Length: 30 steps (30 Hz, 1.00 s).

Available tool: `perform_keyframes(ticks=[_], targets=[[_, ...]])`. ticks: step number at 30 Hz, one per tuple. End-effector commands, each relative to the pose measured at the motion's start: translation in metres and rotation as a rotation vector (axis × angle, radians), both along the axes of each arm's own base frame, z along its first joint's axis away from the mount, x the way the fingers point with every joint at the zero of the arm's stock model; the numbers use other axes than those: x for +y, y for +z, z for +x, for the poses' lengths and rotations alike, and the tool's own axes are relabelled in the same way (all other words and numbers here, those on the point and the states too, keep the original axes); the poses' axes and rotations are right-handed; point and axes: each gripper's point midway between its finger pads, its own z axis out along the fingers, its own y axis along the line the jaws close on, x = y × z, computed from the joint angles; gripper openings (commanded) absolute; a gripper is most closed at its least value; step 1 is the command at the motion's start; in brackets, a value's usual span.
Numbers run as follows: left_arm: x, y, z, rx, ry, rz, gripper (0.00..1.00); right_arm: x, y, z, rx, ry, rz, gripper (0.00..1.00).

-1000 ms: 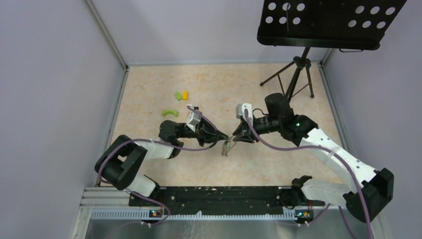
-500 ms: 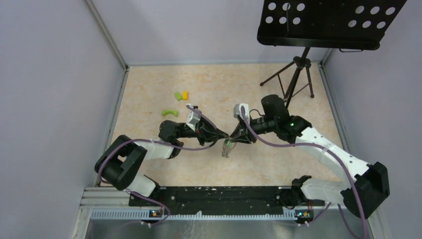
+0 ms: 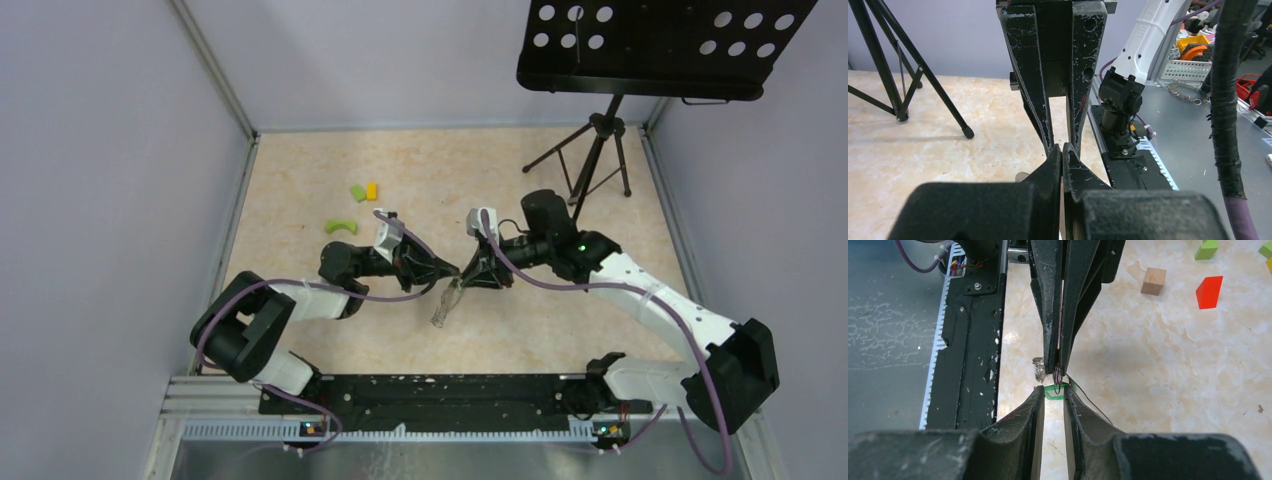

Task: Put the keys on the keyring
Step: Adjust the key on the keyring.

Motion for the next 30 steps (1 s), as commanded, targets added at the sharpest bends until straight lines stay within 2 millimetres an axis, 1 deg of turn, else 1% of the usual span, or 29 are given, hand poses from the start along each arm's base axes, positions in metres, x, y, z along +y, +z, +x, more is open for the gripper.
perform_keyframes(ticks=[1,15,20,25,30], targets=[[0.008,0.039,-0.009,-0.211,0.027,-0.154,0.00,0.008,0.010,0.001,-0.015,0.028,0.049,0.19],[0.008,0.035,-0.007,-0.203,0.031,-0.149,0.00,0.009,0.016,0.005,-0.028,-0.003,0.069,0.17],[0.008,0.035,-0.007,-0.200,0.032,-0.151,0.00,0.010,0.014,0.005,-0.024,-0.003,0.065,0.11],[0.008,0.036,-0.007,-0.198,0.032,-0.153,0.00,0.011,0.014,0.006,-0.028,-0.008,0.060,0.00],[0.009,0.035,-0.010,-0.213,0.022,-0.151,0.00,0.007,0.017,0.013,-0.066,-0.039,0.038,0.00]])
